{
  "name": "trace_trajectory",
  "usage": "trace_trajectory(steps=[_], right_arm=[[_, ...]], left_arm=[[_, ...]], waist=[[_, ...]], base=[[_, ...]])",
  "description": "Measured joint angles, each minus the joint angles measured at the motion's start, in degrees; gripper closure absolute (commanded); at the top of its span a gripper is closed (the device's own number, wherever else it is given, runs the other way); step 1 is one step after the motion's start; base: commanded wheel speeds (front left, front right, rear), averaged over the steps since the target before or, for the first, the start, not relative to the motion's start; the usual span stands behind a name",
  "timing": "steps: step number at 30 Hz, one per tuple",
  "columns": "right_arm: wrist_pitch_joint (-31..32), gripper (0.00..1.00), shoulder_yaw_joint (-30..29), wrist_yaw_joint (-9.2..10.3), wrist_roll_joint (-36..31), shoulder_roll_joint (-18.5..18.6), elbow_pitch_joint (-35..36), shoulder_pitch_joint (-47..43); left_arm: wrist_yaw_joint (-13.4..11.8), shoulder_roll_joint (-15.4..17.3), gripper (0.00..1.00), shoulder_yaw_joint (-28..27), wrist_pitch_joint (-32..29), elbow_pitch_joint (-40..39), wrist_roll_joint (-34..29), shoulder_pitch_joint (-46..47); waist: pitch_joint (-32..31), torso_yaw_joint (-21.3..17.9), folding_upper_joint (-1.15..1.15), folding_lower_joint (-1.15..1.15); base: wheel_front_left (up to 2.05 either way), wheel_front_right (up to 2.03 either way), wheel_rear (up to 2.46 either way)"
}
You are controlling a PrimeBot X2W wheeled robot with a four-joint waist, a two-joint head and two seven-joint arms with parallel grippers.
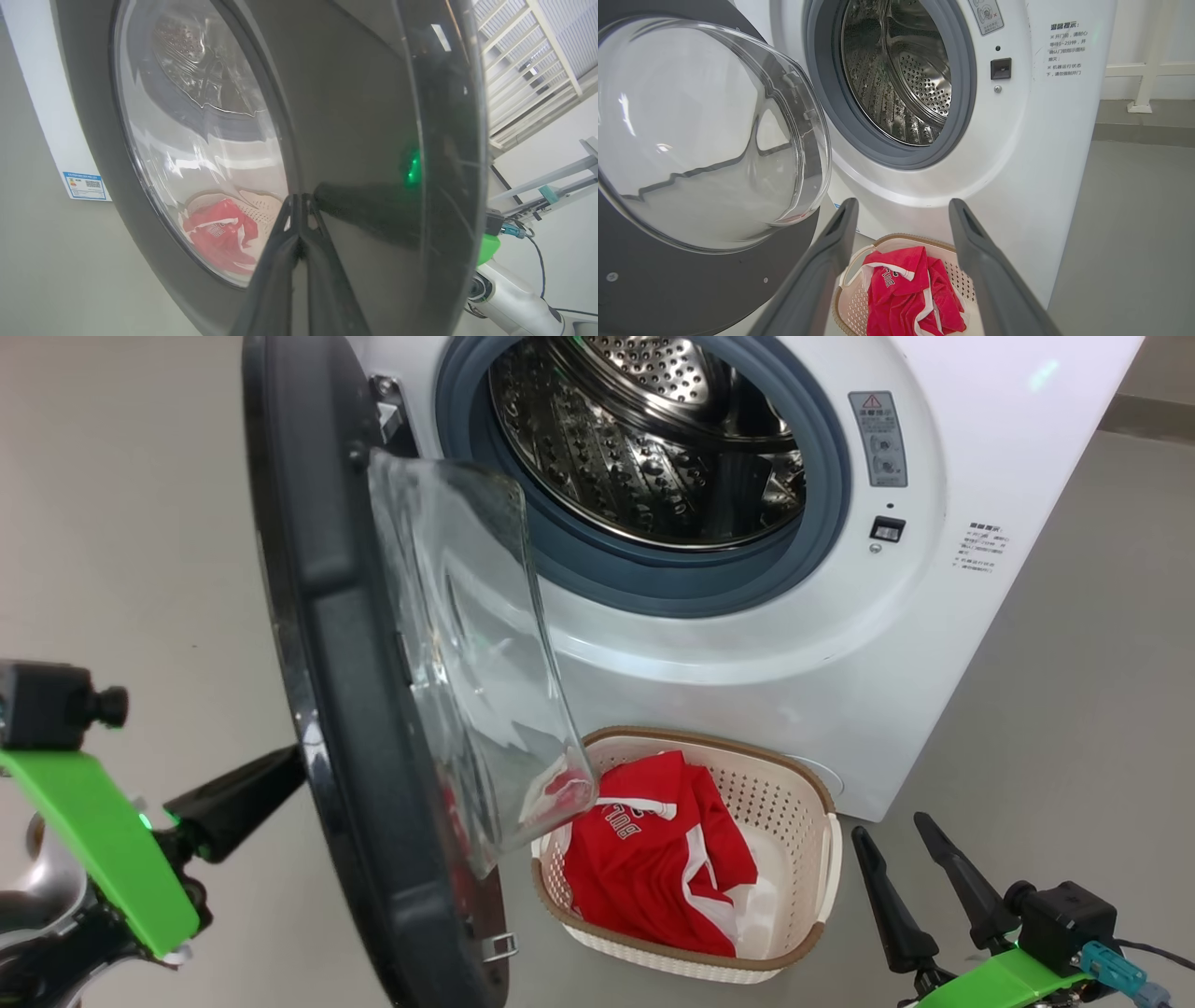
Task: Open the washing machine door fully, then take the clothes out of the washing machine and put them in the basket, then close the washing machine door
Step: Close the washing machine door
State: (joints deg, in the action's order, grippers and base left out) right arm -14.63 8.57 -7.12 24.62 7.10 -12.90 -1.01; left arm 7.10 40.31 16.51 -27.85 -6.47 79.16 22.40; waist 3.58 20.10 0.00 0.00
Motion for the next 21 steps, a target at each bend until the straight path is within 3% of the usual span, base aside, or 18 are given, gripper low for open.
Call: trace_trajectory(steps=[17, 18, 19, 21], right_arm=[[0.0, 0.0, 0.54, 0.0, 0.0, -0.51, -0.04, -2.57], [0.0, 0.0, 0.57, 0.0, 0.0, -0.53, -0.02, -2.57], [0.0, 0.0, 0.57, 0.0, 0.0, -0.52, -0.03, -2.57], [0.0, 0.0, 0.58, 0.0, 0.0, -0.49, -0.03, -2.58]], left_arm=[[0.04, -0.3, 1.0, 3.82, 16.38, 11.29, -0.68, -12.22], [0.04, -0.57, 0.96, 4.01, 17.67, 12.21, -1.03, -12.88], [0.04, -1.26, 0.84, 4.04, 19.05, 13.15, -1.01, -13.45], [0.04, -2.52, 0.87, 4.76, 21.27, 14.54, -1.09, -14.38]], waist=[[-2.7, 1.12, 0.0, 0.0], [-2.66, 1.19, 0.0, 0.0], [-2.59, 1.27, 0.0, 0.0], [-2.52, 1.39, 0.0, 0.0]], base=[[0.0, 0.0, 0.0], [0.0, 0.0, 0.0], [0.0, 0.0, 0.0], [0.0, 0.0, 0.0]])
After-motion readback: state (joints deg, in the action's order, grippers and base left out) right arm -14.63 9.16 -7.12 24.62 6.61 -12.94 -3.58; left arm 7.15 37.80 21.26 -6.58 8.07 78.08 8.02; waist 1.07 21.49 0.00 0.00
